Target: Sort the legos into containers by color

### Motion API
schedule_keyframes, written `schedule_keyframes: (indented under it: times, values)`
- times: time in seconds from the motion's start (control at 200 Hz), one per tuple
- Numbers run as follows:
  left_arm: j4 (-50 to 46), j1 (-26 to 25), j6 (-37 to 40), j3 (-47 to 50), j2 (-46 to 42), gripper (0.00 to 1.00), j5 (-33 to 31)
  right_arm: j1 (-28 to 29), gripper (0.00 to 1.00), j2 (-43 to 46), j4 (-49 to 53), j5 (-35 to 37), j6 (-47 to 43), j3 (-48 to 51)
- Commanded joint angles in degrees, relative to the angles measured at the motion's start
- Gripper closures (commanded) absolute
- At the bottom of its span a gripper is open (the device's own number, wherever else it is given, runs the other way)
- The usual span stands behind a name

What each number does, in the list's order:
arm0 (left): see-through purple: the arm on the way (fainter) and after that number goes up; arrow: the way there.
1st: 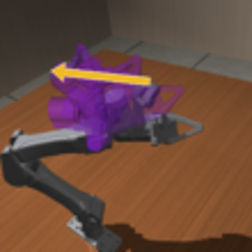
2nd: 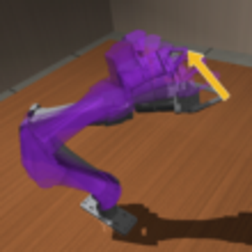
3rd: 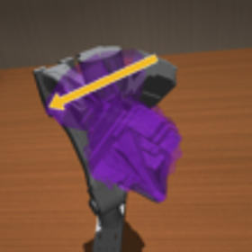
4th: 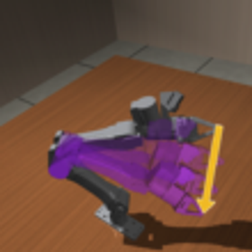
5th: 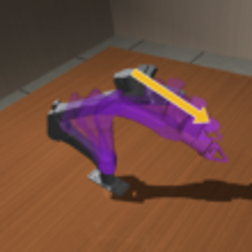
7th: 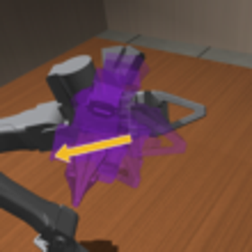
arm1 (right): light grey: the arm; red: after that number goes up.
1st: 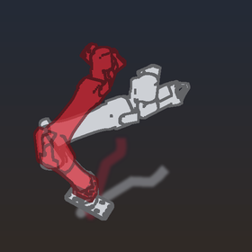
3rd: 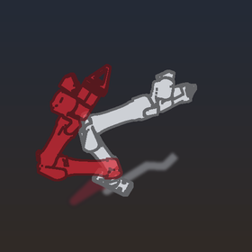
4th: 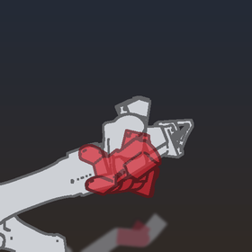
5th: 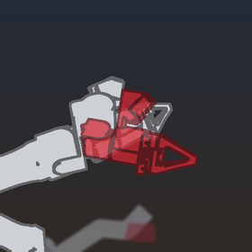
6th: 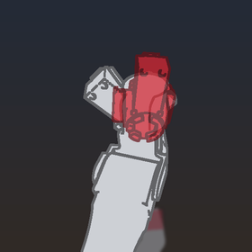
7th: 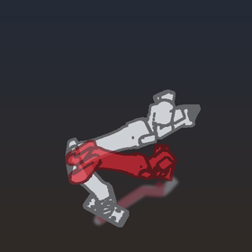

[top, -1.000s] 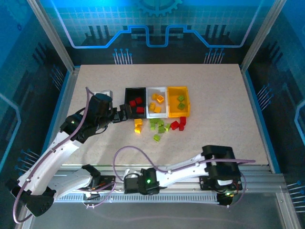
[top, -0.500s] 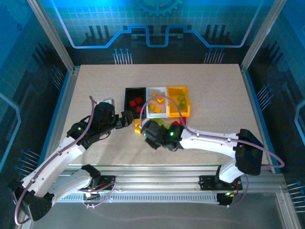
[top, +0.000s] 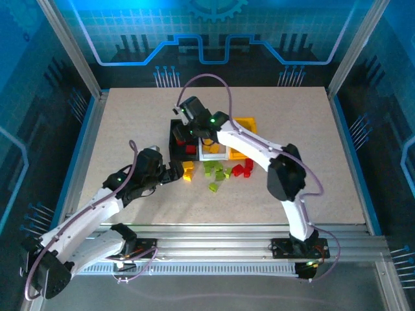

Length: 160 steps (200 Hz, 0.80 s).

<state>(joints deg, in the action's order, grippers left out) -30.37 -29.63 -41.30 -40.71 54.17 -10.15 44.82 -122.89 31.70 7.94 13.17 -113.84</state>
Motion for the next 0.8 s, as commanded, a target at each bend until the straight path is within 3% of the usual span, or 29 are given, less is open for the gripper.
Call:
schedule_keyframes:
  times: [0.0,0.1,0.21,0.35,0.465,0.625,0.795]
  values:
    - [2.4,-0.4,-1.0,-0.1,1.1,0.01,1.3,-2.0,0.50,-5.9,5.6,-2.9,1.4,-7.7]
    - [1.7,-0.5,-0.2,-1.1,1.8,0.01,0.7,-2.4,0.25,-8.8,6.6,-4.2,1.7,-12.2]
    - [1.8,-0.5,0.5,-1.2,1.8,0.01,0.7,-2.4,0.17,-7.6,5.4,-4.6,2.3,-12.5]
    - [3.3,-0.5,1.0,-0.8,1.3,0.01,1.1,-2.4,0.17,-0.4,2.0,-3.5,4.1,-5.5]
    - [4.9,-0.5,0.9,-0.1,1.6,0.01,1.2,-2.5,0.19,10.3,-1.9,-0.7,7.9,8.5]
    - [6.7,-0.5,0.6,0.4,3.5,0.01,2.1,-3.0,0.26,23.5,0.3,4.9,14.9,27.5]
    - [8.9,-0.5,0.1,1.1,5.6,0.01,3.2,-7.6,0.31,34.8,0.8,4.4,22.7,48.7]
